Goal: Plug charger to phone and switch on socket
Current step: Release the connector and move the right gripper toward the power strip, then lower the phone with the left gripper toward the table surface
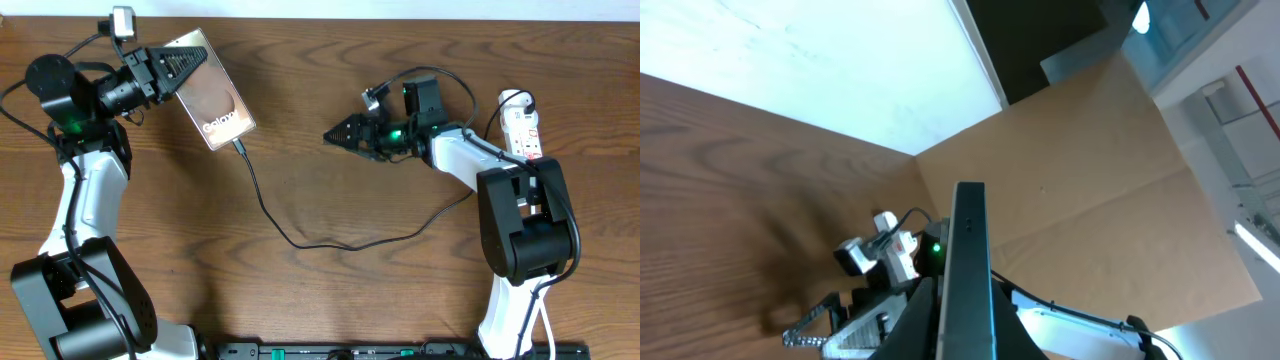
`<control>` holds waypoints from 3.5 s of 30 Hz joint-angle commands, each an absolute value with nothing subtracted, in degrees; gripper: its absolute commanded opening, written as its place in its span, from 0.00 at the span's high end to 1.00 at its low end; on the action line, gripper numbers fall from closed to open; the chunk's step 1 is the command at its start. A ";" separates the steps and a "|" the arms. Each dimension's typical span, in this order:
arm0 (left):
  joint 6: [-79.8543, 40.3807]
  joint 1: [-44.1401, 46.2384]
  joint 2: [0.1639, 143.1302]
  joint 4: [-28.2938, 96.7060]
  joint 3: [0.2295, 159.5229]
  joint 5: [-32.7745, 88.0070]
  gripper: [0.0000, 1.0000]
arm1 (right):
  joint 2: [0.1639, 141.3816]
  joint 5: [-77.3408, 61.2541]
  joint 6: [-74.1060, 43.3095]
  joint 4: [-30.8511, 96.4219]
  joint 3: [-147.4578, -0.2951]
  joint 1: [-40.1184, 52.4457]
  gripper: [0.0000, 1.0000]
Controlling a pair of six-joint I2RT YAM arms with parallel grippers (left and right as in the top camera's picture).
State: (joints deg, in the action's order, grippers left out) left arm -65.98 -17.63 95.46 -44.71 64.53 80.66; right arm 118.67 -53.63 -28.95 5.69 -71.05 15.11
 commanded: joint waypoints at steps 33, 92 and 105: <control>-27.44 -10.48 102.32 11.53 63.20 51.35 0.93 | 116.66 -21.12 -15.81 39.44 -92.20 19.99 0.01; -24.23 -9.50 115.48 13.04 61.28 44.25 0.93 | 116.66 -21.12 -15.81 40.10 -92.20 21.10 0.01; -24.23 -9.50 115.52 13.08 61.17 43.86 0.85 | 116.66 -21.12 -15.81 40.10 -92.20 21.10 0.01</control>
State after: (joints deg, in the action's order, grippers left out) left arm -25.39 -9.82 114.98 12.69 62.30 46.13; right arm 118.28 -21.17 -15.46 39.88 -91.13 20.82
